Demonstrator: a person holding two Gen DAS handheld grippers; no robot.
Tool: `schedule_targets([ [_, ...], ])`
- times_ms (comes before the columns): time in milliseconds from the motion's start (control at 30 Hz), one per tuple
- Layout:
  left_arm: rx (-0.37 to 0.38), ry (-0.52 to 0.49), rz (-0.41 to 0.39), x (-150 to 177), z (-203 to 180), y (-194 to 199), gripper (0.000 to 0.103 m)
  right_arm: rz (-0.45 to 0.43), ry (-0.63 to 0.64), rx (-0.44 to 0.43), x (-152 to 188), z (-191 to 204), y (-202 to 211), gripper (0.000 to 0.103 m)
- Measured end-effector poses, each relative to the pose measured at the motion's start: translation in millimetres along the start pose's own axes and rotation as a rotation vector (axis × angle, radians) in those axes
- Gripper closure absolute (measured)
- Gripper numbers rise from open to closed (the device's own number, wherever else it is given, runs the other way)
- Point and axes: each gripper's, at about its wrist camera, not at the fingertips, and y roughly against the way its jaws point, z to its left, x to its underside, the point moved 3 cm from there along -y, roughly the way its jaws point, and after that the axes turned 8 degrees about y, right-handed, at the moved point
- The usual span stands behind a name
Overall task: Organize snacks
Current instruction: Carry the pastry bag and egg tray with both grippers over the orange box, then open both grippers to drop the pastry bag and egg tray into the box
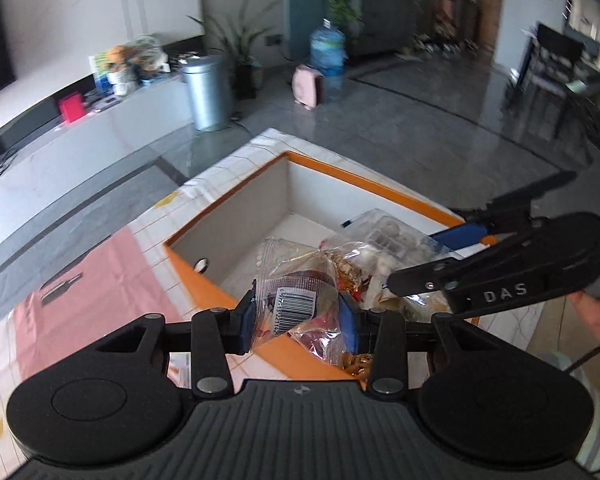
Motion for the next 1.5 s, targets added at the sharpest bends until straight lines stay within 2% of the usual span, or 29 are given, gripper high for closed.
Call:
schedule_targets([
  [167,0.014,-0.114,0.112,-7.5,1.9,-48.1,0.057,0.086,0.031,-0.004,-5.6,-13.9,-40.2,0.053],
  [533,-0.009,-0.268,0.278,-18.8,22.0,-120.0,0.056,0.152,0.144,0.023,-46.6,-34.9,-115.5,0.053],
  [900,-0.015,-0.337,0.41,-20.3,35.9,-159.8,0.056,0.179,0.12,-0.081,-67.7,-34.5,-167.2,0.053],
  [1233,-0.046,-0.392,0.439,-22.4,39.5,-168.7,0.051,0.256,0.156,-0.131,-70.3,-23.5,-197.5,0.05],
  [1400,-0.04,-0.396,0.428,-22.8,38.7,-166.0,0.046,0.271,0.132,-0.128,-71.0,-22.5,-200.0,0.045],
  [1500,-0.023,-0.385,0.409,-22.7,36.0,-155.5,0.037,0.284,0.119,-0.113,-71.9,-24.2,-198.4,0.045],
])
